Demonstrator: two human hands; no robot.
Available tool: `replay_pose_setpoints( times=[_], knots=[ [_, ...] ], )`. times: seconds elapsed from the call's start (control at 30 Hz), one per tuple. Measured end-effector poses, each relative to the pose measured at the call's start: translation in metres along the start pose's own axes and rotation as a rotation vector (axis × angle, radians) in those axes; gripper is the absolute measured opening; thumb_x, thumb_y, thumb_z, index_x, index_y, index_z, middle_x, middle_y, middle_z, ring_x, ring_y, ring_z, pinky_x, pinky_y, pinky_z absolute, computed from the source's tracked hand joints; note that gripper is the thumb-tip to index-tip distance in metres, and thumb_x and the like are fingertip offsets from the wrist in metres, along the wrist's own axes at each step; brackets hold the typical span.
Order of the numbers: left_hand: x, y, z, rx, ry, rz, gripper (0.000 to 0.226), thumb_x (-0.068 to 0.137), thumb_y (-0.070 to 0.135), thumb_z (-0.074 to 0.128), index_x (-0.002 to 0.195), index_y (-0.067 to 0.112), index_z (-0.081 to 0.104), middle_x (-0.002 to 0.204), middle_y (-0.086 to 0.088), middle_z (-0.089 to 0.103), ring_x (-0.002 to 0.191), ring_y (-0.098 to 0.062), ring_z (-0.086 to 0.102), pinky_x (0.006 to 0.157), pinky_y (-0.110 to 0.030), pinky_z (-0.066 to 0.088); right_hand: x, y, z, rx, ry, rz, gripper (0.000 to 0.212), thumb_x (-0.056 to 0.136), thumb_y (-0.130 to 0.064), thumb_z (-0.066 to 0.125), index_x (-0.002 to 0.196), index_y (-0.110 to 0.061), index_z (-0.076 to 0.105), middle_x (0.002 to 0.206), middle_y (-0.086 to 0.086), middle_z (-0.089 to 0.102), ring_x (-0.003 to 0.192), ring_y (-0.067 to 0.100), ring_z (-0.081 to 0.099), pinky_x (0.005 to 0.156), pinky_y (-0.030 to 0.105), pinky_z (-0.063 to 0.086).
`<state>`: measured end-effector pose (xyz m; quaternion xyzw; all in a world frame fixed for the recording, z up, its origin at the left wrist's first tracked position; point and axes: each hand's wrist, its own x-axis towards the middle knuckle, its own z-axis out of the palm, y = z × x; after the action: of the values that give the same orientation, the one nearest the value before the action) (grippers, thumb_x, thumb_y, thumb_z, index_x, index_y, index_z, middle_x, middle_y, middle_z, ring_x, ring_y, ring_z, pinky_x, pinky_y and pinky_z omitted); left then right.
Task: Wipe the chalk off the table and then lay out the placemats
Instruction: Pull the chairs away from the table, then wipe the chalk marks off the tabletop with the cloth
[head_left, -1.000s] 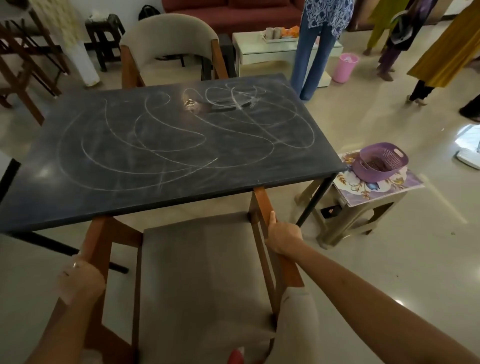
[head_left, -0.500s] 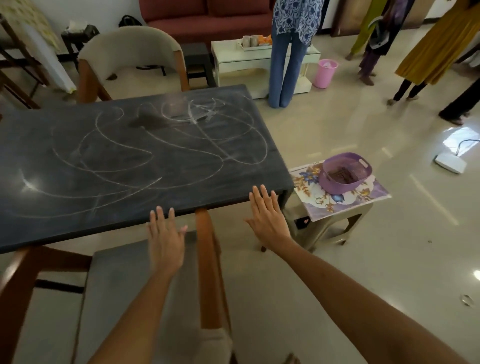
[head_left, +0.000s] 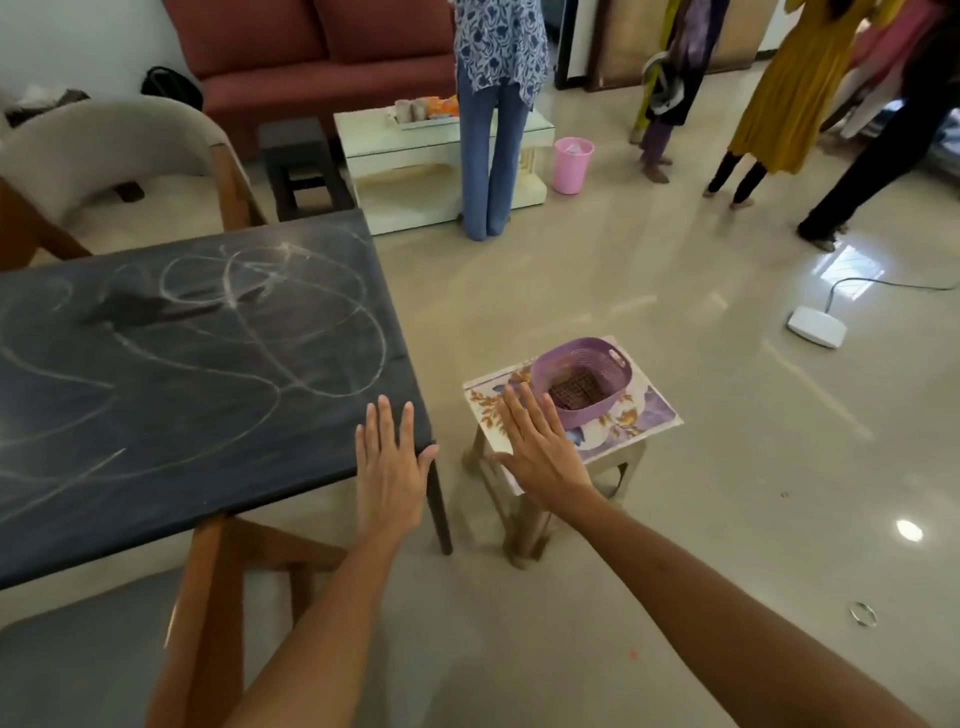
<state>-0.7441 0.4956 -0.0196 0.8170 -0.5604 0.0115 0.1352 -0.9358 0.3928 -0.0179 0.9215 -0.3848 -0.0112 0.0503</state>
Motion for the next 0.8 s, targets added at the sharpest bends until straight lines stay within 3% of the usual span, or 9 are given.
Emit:
replay_pose_setpoints(
  times=[0.1, 0.23, 0.4, 0.47, 0.53, 0.67, 0.73, 0.8],
  knots=[
    [0.023, 0.032, 0.015, 0.016, -0.020, 0.016, 0.067, 0.094, 0.047, 0.032, 0.147, 0.006, 0.031, 0.153, -0.024, 0.024, 0.143, -0.038, 0.021, 0.115, -0.050, 0.022, 0.004, 0.036, 0.011, -0.017, 0.002, 0.009, 0.076, 0.093, -0.050, 0.053, 0.146, 0.002, 0.035, 0.154, 0.019, 0.030, 0.145, 0.037, 0.022, 0.118, 0.053, 0.014],
    [0.061, 0.067, 0.041, 0.007, -0.044, 0.043, 0.069, 0.095, 0.047, 0.036, 0.150, 0.009, 0.021, 0.156, -0.024, 0.015, 0.146, -0.035, 0.011, 0.118, -0.047, 0.015, 0.029, 0.088, 0.026, 0.004, 0.018, -0.028, 0.078, 0.093, -0.051, 0.051, 0.148, 0.001, 0.032, 0.155, 0.019, 0.028, 0.145, 0.037, 0.020, 0.116, 0.054, 0.023],
    [0.124, 0.108, 0.084, -0.072, -0.100, -0.017, 0.073, 0.087, 0.036, 0.064, 0.144, 0.003, 0.035, 0.150, -0.029, 0.028, 0.140, -0.043, 0.027, 0.112, -0.050, 0.022, 0.073, 0.159, 0.043, -0.046, 0.032, -0.144, 0.066, 0.094, -0.039, 0.032, 0.144, 0.003, 0.039, 0.149, 0.024, 0.037, 0.140, 0.042, 0.029, 0.113, 0.055, 0.023],
    [0.143, 0.124, 0.101, -0.077, -0.132, -0.046, 0.074, 0.084, 0.034, 0.069, 0.143, 0.002, 0.037, 0.148, -0.030, 0.031, 0.137, -0.044, 0.031, 0.109, -0.053, 0.027, 0.093, 0.184, 0.052, -0.044, -0.010, -0.174, 0.064, 0.095, -0.034, 0.039, 0.145, 0.005, 0.035, 0.150, 0.027, 0.034, 0.140, 0.044, 0.027, 0.114, 0.058, 0.023],
    [0.156, 0.137, 0.115, -0.085, -0.164, -0.055, 0.071, 0.088, 0.037, 0.062, 0.144, 0.004, 0.035, 0.150, -0.029, 0.027, 0.139, -0.044, 0.027, 0.111, -0.053, 0.027, 0.109, 0.205, 0.061, -0.027, -0.030, -0.166, 0.065, 0.096, -0.036, 0.045, 0.145, 0.005, 0.032, 0.150, 0.026, 0.034, 0.141, 0.042, 0.027, 0.113, 0.057, 0.027],
    [0.181, 0.156, 0.136, -0.071, -0.188, -0.088, 0.066, 0.094, 0.048, 0.038, 0.144, 0.005, 0.035, 0.151, -0.028, 0.026, 0.140, -0.042, 0.027, 0.112, -0.051, 0.024, 0.135, 0.236, 0.077, 0.027, -0.032, -0.192, 0.060, 0.096, -0.030, 0.027, 0.140, 0.008, 0.042, 0.146, 0.025, 0.042, 0.137, 0.040, 0.037, 0.112, 0.051, 0.029],
    [0.189, 0.162, 0.145, -0.068, -0.209, -0.104, 0.067, 0.091, 0.044, 0.050, 0.143, 0.004, 0.038, 0.149, -0.028, 0.030, 0.138, -0.042, 0.031, 0.110, -0.051, 0.026, 0.148, 0.246, 0.085, 0.049, -0.029, -0.164, 0.052, 0.096, -0.028, 0.038, 0.132, 0.006, 0.053, 0.136, 0.022, 0.054, 0.129, 0.036, 0.050, 0.107, 0.048, 0.037],
    [0.200, 0.172, 0.156, -0.077, -0.224, -0.121, 0.071, 0.085, 0.039, 0.063, 0.141, 0.003, 0.041, 0.147, -0.029, 0.034, 0.135, -0.044, 0.036, 0.107, -0.051, 0.030, 0.163, 0.258, 0.093, 0.080, -0.013, -0.188, 0.047, 0.084, -0.018, 0.068, 0.125, 0.005, 0.060, 0.128, 0.021, 0.061, 0.119, 0.035, 0.059, 0.101, 0.044, 0.043]
  ],
)
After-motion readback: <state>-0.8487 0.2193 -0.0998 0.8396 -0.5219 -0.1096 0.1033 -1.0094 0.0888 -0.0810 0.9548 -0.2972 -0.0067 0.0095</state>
